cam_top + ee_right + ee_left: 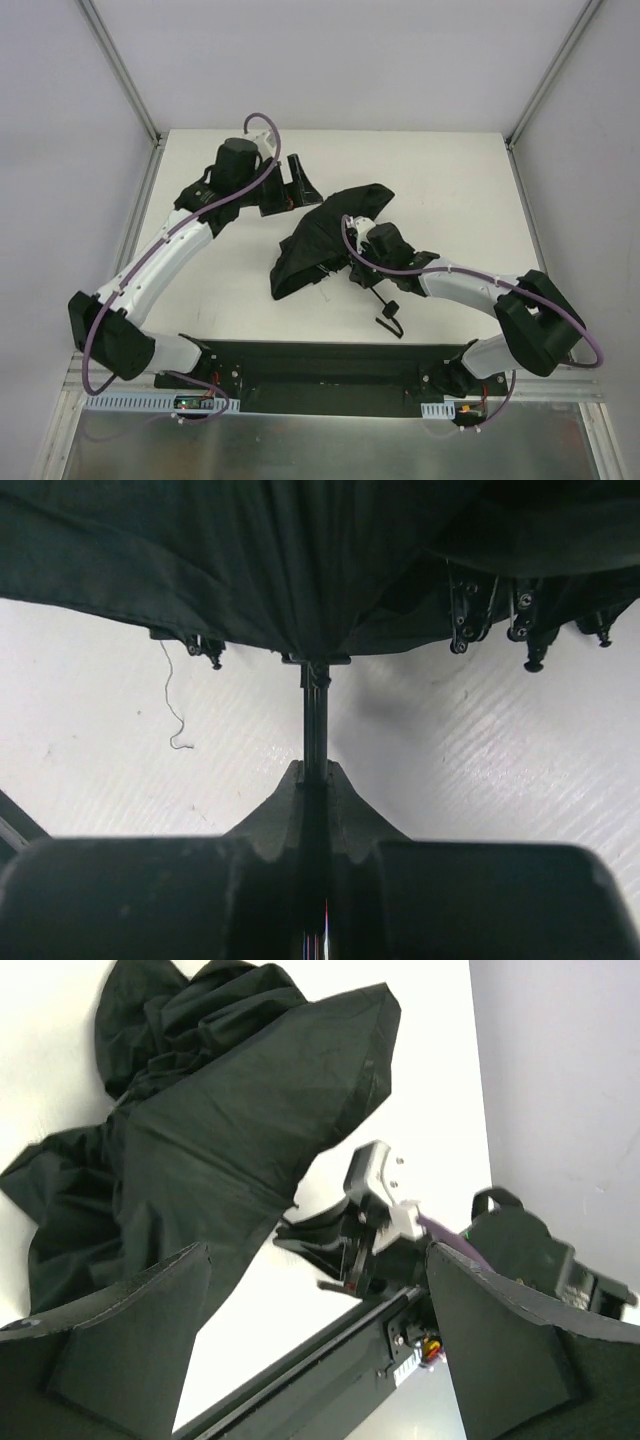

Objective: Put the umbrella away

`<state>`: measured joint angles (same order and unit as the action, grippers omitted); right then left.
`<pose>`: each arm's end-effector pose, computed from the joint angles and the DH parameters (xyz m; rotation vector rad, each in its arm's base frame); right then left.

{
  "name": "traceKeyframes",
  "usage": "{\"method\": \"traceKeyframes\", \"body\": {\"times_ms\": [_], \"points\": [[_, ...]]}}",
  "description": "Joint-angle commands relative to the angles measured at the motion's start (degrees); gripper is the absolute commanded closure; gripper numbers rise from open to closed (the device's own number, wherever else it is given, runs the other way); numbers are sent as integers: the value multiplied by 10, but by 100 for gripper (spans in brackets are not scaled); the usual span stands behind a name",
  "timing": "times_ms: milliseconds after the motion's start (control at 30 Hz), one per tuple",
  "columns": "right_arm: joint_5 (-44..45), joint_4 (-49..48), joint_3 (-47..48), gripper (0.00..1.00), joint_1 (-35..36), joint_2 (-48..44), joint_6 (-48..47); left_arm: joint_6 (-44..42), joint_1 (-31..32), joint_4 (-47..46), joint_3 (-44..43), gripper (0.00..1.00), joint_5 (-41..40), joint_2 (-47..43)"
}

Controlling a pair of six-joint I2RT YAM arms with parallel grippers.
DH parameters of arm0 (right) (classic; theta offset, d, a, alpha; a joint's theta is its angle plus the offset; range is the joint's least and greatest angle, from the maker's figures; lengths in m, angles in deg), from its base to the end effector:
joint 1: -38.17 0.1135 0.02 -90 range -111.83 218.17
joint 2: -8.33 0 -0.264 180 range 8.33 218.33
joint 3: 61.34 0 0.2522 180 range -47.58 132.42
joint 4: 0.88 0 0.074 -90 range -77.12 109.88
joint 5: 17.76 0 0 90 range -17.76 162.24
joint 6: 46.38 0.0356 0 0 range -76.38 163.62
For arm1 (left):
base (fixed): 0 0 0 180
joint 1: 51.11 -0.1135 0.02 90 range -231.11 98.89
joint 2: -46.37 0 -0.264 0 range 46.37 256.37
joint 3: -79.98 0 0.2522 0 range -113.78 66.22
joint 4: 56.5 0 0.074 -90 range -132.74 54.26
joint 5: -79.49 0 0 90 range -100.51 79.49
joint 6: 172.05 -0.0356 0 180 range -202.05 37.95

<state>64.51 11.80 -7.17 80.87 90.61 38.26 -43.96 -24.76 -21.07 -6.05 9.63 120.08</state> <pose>0.2097 0.2000 0.1849 -1.0116 2.0925 0.4892 0.2555 -0.1402 0.3786 0.0302 2.1108 -1.0533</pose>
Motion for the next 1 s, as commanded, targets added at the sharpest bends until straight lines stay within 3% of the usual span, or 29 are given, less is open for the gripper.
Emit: {"method": "traceKeyframes", "body": {"times_ms": [0, 400, 700, 967], "points": [[-5, -82, 2, 100, 2, -16, -30, -50, 26, 18, -102, 13, -41, 78], [10, -41, 20, 100, 4, -44, -75, -201, 78, 73, -406, 13, -91, 339], [6, -8, 27, 100, 5, -55, -93, -221, 106, 74, -471, 25, -81, 414], [-1, -6, 31, 100, 7, -63, -78, -202, 117, 90, -466, 40, -77, 445]]}}
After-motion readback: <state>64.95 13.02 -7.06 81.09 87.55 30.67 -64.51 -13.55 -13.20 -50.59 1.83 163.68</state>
